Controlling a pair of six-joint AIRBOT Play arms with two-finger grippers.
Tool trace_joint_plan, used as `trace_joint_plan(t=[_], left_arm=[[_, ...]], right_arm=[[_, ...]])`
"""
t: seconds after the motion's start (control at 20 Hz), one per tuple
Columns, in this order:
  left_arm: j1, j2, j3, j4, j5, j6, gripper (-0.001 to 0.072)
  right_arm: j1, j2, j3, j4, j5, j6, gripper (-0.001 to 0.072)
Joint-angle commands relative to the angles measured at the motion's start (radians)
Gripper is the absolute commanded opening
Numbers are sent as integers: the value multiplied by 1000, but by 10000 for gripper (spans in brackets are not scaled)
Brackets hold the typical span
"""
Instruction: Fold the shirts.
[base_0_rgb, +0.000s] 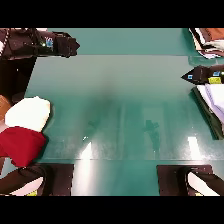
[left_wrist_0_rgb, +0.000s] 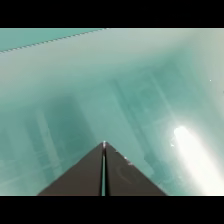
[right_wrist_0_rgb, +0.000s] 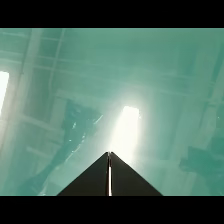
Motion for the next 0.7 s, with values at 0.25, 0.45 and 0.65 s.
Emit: trace_joint_plan(t=[0.25,0.45,0.65], left_arm=[[0,0,0,0,0,0,22],[0,0,0,0,0,0,22],[0,0,0,-5,23,-1,22]], right_arm=[[3,1,0,1,3,0,17],[3,1,0,1,2,0,17],[3,1,-1,1,12,0,17]])
